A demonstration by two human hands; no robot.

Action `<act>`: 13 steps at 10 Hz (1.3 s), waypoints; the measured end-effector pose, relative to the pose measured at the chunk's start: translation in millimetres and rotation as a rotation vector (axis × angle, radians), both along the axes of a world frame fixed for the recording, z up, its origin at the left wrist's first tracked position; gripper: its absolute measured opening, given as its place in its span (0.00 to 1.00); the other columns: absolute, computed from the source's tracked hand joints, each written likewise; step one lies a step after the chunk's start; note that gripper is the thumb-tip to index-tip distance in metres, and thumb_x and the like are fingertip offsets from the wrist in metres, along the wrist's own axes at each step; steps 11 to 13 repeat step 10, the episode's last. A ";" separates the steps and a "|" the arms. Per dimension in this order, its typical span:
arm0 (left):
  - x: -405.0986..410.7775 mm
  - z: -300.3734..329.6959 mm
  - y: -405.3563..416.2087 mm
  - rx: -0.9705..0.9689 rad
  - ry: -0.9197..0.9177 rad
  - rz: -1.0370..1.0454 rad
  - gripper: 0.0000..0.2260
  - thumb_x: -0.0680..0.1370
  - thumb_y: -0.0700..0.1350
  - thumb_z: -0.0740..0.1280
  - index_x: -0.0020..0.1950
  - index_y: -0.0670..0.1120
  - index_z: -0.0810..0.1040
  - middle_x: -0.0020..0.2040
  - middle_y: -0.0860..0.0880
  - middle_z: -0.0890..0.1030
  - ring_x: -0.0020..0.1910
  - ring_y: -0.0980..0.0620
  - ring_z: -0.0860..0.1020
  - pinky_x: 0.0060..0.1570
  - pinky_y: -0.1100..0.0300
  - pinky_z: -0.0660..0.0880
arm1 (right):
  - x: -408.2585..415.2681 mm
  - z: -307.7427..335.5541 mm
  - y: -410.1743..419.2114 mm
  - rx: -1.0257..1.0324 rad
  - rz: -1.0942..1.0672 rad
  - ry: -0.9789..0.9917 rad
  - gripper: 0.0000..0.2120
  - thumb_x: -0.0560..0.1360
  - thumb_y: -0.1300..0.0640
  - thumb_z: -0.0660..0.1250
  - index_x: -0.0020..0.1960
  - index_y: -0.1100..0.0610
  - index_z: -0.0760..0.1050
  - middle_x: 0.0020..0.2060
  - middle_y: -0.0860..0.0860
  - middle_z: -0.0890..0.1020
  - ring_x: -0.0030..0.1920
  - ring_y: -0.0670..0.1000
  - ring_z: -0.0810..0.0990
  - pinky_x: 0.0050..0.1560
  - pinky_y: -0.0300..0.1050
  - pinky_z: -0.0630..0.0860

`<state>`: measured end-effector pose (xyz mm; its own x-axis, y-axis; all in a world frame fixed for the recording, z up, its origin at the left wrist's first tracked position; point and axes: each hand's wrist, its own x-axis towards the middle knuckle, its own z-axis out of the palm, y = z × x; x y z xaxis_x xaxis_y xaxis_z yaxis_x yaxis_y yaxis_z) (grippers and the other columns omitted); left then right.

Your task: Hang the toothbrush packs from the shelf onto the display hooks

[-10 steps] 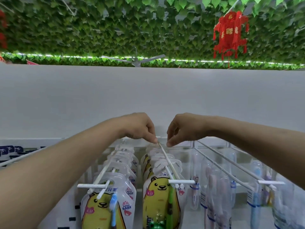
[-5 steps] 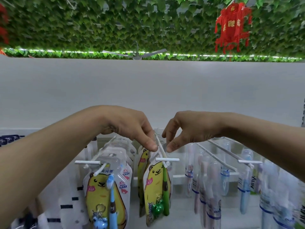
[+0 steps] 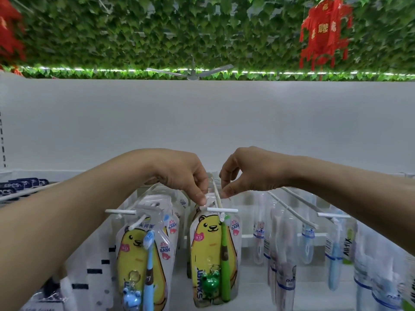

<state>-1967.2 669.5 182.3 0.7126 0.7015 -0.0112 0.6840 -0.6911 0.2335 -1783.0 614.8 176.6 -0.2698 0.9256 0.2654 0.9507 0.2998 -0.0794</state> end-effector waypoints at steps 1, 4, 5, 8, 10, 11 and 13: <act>-2.9 2.4 3.3 -0.015 -0.036 0.021 0.06 0.71 0.50 0.77 0.42 0.49 0.84 0.31 0.59 0.80 0.32 0.64 0.75 0.42 0.63 0.70 | 3.6 2.7 2.1 0.020 -0.011 0.034 0.12 0.70 0.43 0.76 0.46 0.49 0.85 0.48 0.46 0.85 0.52 0.46 0.81 0.56 0.45 0.78; 1.3 1.2 27.4 -0.026 -0.155 0.099 0.07 0.70 0.50 0.78 0.46 0.51 0.86 0.29 0.61 0.79 0.37 0.60 0.74 0.40 0.63 0.68 | 7.7 2.4 21.2 -0.040 -0.049 -0.039 0.13 0.73 0.45 0.75 0.53 0.50 0.86 0.38 0.38 0.80 0.42 0.40 0.77 0.42 0.32 0.70; 6.0 -2.6 34.6 -0.011 -0.121 0.087 0.04 0.71 0.49 0.77 0.42 0.51 0.85 0.29 0.62 0.79 0.36 0.62 0.75 0.41 0.63 0.69 | 4.3 1.9 25.7 -0.037 -0.042 -0.065 0.12 0.74 0.47 0.75 0.53 0.52 0.86 0.42 0.44 0.83 0.45 0.43 0.78 0.48 0.38 0.73; 12.3 -4.4 44.2 0.049 -0.103 0.062 0.03 0.72 0.47 0.77 0.41 0.50 0.83 0.26 0.63 0.78 0.34 0.62 0.74 0.41 0.63 0.69 | 7.5 0.9 35.7 -0.002 -0.043 -0.093 0.11 0.74 0.47 0.74 0.51 0.52 0.85 0.34 0.39 0.78 0.39 0.41 0.76 0.38 0.30 0.68; 5.0 9.0 31.0 0.115 -0.109 0.139 0.12 0.72 0.49 0.77 0.53 0.52 0.82 0.46 0.55 0.81 0.51 0.54 0.79 0.56 0.57 0.75 | 3.4 12.2 21.3 0.045 -0.111 -0.187 0.14 0.75 0.45 0.73 0.56 0.51 0.83 0.45 0.44 0.80 0.54 0.48 0.78 0.44 0.39 0.69; 5.0 9.0 31.0 0.115 -0.109 0.139 0.12 0.72 0.49 0.77 0.53 0.52 0.82 0.46 0.55 0.81 0.51 0.54 0.79 0.56 0.57 0.75 | 3.4 12.2 21.3 0.045 -0.111 -0.187 0.14 0.75 0.45 0.73 0.56 0.51 0.83 0.45 0.44 0.80 0.54 0.48 0.78 0.44 0.39 0.69; 5.0 9.0 31.0 0.115 -0.109 0.139 0.12 0.72 0.49 0.77 0.53 0.52 0.82 0.46 0.55 0.81 0.51 0.54 0.79 0.56 0.57 0.75 | 3.4 12.2 21.3 0.045 -0.111 -0.187 0.14 0.75 0.45 0.73 0.56 0.51 0.83 0.45 0.44 0.80 0.54 0.48 0.78 0.44 0.39 0.69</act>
